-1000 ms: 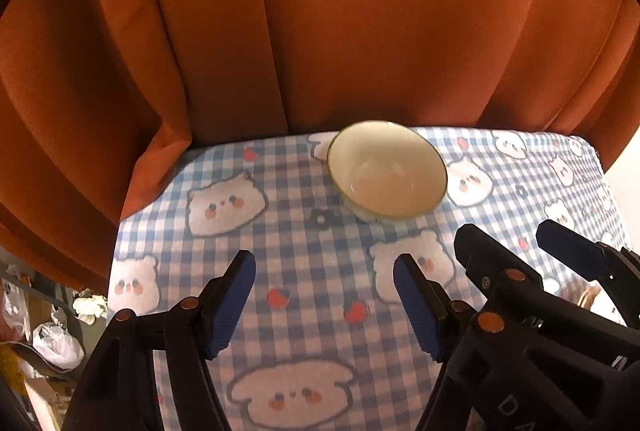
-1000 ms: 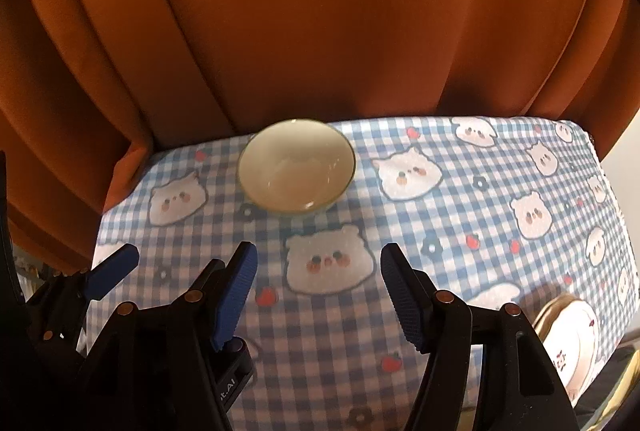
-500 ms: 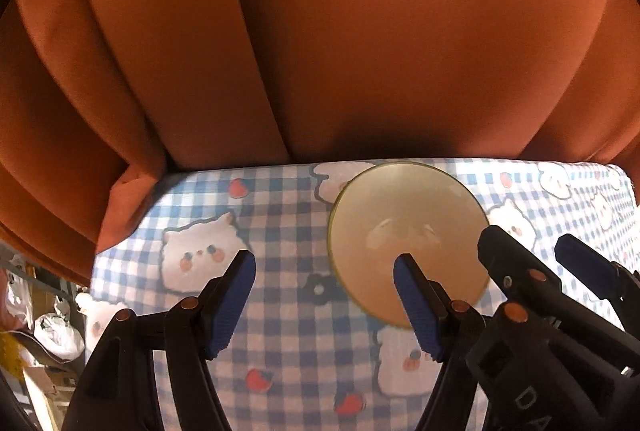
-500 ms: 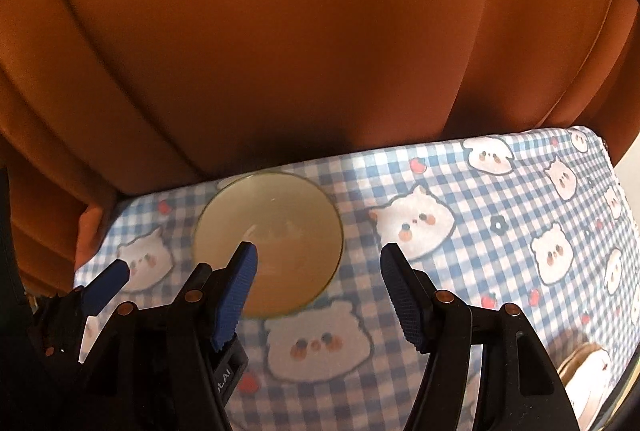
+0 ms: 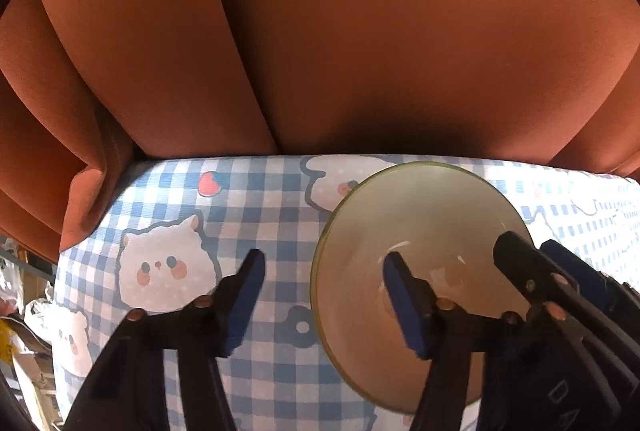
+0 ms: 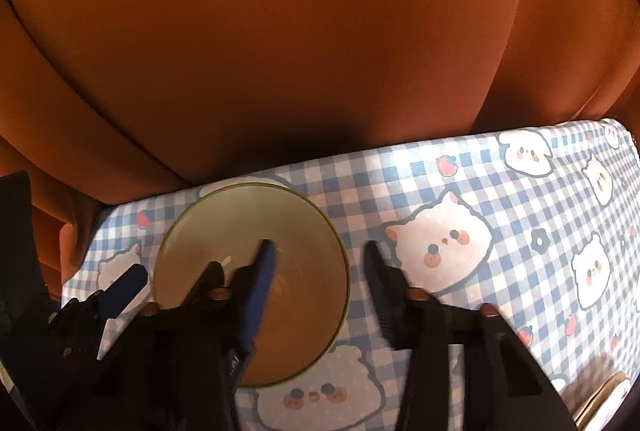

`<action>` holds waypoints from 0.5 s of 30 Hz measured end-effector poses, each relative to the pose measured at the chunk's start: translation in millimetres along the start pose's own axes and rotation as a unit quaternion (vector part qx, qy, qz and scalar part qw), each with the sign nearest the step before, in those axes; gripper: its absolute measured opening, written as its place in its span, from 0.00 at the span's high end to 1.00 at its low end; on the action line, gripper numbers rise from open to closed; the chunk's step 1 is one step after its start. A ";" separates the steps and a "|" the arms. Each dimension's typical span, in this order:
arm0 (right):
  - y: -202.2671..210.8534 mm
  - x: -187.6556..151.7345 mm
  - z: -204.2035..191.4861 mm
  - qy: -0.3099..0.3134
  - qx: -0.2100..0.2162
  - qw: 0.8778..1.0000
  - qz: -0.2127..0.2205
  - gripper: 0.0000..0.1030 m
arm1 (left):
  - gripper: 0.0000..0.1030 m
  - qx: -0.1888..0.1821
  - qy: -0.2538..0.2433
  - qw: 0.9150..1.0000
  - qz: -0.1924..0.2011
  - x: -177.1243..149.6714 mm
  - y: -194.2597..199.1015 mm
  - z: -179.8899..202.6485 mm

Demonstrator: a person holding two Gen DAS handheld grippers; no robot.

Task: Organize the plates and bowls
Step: 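Close both tools on the rim of the nested white bowls, then lift the nested bowls and carry them toward the plate stack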

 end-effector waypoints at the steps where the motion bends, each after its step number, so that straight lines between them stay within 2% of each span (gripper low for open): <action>1: -3.3 -0.4 -0.4 -0.001 0.002 1.000 -0.003 0.65 | 0.49 -0.002 0.000 1.000 0.000 0.0 -1.7 0.4; 2: -5.1 -0.1 0.1 -0.002 0.001 1.000 -0.002 0.66 | 0.58 -0.004 -0.002 1.000 -0.001 -0.2 -3.0 1.2; 6: -7.7 1.4 2.3 0.006 -0.007 1.000 0.004 0.74 | 0.69 -0.018 -0.005 1.000 -0.010 -1.3 -8.3 5.9; 12: -15.0 3.0 6.8 0.013 -0.010 1.000 -0.001 0.81 | 0.72 -0.014 -0.016 1.000 -0.009 -1.1 -13.2 11.9; 15: -18.7 1.8 7.8 0.014 -0.007 1.000 -0.005 0.82 | 0.75 -0.010 -0.019 1.000 -0.005 -1.4 -14.3 12.8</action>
Point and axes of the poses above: each gripper's, at about its wrist camera, not at the fingertips, and y roughly against the way its jaws point, z to its right, x to its top, the point moved 8 cm from there along -y, roughly the way its jaws point, and after that the axes turned 4 degrees about x, right-handed, at the moved point
